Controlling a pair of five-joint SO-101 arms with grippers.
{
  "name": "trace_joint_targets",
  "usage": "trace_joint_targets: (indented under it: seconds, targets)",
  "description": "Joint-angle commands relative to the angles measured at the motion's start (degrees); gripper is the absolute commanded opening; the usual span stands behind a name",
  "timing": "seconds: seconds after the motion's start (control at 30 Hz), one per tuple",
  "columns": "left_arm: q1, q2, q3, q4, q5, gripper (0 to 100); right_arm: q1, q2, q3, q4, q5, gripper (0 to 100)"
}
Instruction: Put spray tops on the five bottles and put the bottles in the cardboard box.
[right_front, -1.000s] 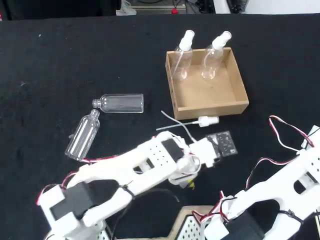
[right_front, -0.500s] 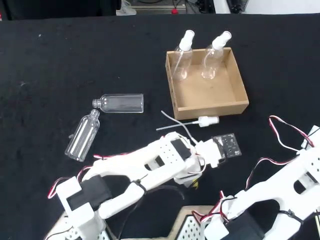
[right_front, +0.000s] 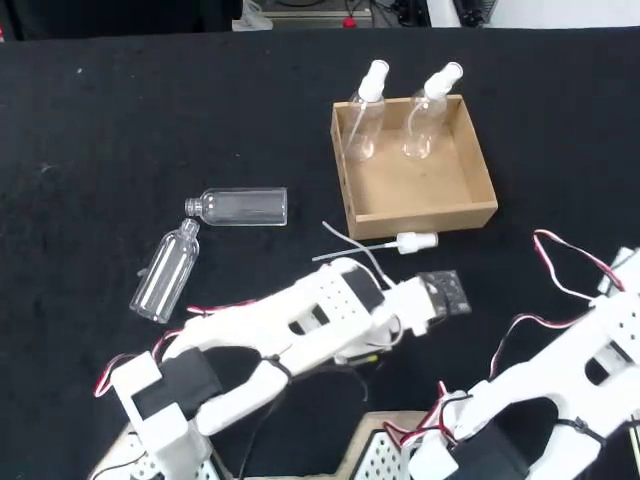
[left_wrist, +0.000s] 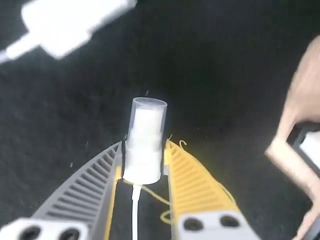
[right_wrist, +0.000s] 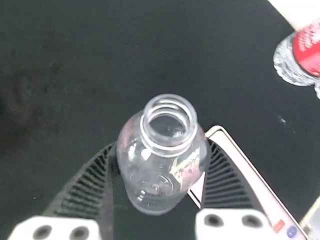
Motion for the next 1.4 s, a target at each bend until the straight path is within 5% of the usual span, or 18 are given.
trace_joint_targets:
  seconds: [0.0,0.33,0.53,0.8,0.97,1.37]
  targets:
    - [-4.79,-8.97,-0.57,3.6,-0.44,4,-5.19,-0.13,-0.4,0.97,-0.09,11.3]
    - [-19.74,-50.37,10.95,7.47,-0.44,4,-23.12,-5.67,-0.22,9.58,-6.86,11.3]
    - [-24.04,-67.78,17.54,-3.69,0.7,4,-34.2,-16.31,-0.22,15.12,-8.18,11.3]
    - [-34.15,-80.62,28.44,-19.16,15.56,4,-50.73,-26.77,4.09,16.09,-8.18,11.3]
    - [-40.13,-87.56,35.21,-27.25,19.16,4,-61.36,-36.0,14.99,6.42,-12.22,11.3]
    - [-40.75,-97.41,36.53,-28.31,23.82,5,-79.91,-49.8,33.27,-17.49,-12.57,11.0]
